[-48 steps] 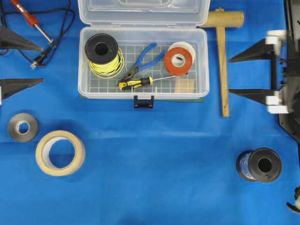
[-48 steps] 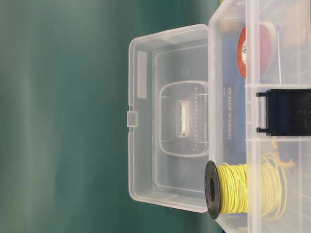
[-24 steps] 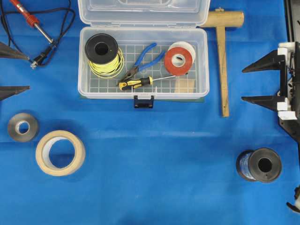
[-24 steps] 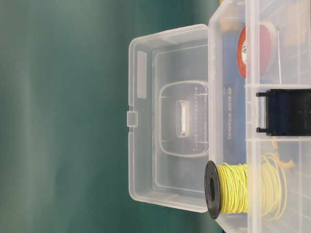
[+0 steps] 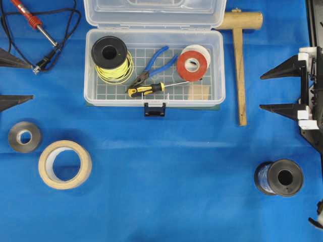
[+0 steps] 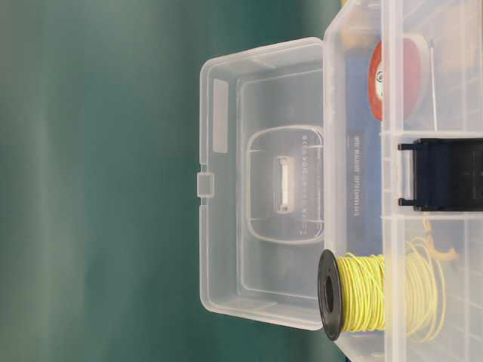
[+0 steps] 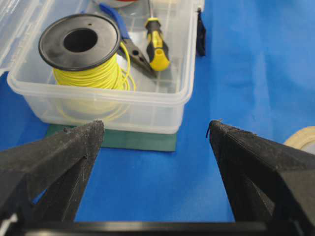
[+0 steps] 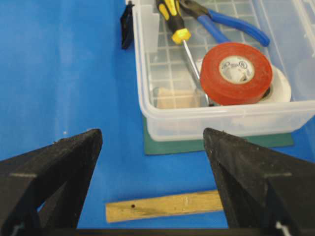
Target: Open the tool box with both arms.
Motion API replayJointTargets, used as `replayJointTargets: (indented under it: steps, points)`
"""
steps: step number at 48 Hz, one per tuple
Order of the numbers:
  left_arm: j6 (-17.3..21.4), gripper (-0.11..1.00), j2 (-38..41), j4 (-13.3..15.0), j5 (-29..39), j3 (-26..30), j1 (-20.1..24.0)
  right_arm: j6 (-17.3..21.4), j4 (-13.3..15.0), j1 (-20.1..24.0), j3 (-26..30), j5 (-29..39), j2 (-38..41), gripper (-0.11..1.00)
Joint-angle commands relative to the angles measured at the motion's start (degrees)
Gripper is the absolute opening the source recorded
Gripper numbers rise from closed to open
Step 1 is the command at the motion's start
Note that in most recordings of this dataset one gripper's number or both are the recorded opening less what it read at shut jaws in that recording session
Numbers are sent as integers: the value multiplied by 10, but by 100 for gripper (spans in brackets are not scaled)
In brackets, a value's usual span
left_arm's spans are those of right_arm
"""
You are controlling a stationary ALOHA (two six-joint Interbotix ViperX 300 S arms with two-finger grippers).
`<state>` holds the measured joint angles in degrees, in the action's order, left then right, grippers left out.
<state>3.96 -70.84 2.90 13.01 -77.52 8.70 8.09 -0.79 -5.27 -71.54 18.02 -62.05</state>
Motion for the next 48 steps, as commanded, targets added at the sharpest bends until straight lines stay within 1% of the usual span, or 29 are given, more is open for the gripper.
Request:
replayJointTargets:
  steps: [1,13,22,48]
  points:
    - [-1,90,6,0,-5,6,0,1,-1,0,7,-4,3,83]
    - [-1,90,7,0,-6,6,-1,1,-1,1,6,-4,3,83]
    - [0,90,7,-2,-6,5,-14,1,0,0,6,-4,3,83]
    - [0,90,7,-2,-6,5,-14,1,1,0,7,-5,2,83]
